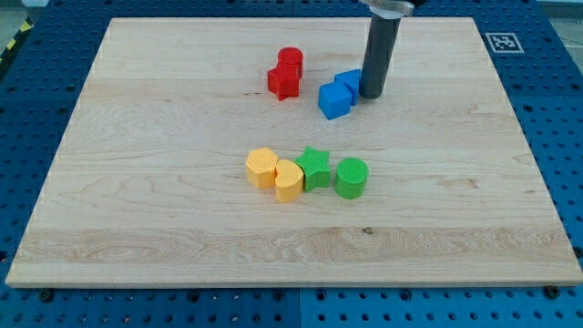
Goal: Push the blue blocks to the right of the red star
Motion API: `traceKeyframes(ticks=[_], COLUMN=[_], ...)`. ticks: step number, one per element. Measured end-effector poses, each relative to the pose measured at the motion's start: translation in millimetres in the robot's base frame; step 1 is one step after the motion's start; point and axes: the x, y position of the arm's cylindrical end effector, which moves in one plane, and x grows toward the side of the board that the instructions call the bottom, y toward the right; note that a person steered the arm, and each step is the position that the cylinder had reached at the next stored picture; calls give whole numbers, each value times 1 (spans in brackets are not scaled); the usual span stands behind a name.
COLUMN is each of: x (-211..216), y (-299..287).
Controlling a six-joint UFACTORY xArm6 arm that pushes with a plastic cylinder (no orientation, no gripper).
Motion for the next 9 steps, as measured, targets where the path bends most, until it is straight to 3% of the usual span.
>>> traceKeyframes(ticks=[3, 6, 8, 9], x=[58, 20, 24, 20], y=[-13, -53, 8, 8])
